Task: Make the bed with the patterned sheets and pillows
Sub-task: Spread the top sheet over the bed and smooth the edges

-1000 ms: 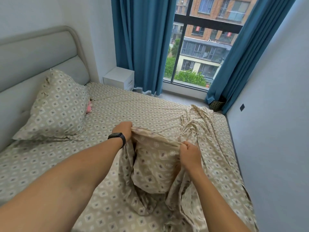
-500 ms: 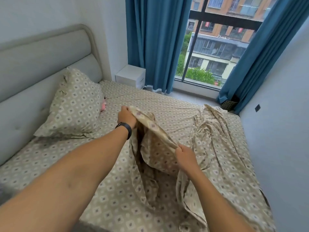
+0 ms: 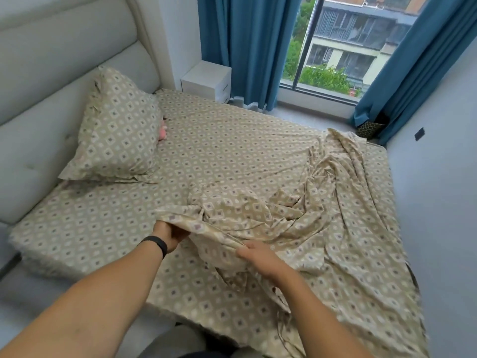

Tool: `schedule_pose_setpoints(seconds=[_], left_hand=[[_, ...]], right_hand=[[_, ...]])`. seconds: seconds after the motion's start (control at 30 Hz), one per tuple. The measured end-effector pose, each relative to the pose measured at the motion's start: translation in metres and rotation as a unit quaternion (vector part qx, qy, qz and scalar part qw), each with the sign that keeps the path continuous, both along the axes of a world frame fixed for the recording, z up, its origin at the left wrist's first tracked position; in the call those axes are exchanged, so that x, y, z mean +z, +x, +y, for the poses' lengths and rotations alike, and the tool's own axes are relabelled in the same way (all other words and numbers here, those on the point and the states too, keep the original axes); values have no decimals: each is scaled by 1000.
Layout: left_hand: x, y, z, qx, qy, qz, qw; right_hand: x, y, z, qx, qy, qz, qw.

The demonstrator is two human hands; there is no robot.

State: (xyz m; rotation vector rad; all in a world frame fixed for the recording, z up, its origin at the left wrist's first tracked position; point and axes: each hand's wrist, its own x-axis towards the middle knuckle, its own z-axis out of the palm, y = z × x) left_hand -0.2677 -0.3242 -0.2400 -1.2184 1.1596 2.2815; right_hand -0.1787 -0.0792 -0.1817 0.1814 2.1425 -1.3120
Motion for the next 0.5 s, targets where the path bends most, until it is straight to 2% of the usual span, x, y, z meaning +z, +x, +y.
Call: schedule_pose_setpoints(seconds=[0.13,0.2,0.3,0.4,0.5], left_hand=[[-6,-25,-14,46,-40,26,998],[-11,-43,-23,24,-122,16,992],[-23,-82,-52,-50,-283,56,956],[-22,-139,-80,-55,-299,103,947],[26,-189,-98,-78,-283,224,929]], right_hand=[[-23,10,-16,79,93,4,993],[-37,10,-26,65,115,-3,991],[-48,-1,-48,0,125,-5,992],[-49,-25,-79,-42,157,17,987],[-49,-55,-126,-108,188,47,975]])
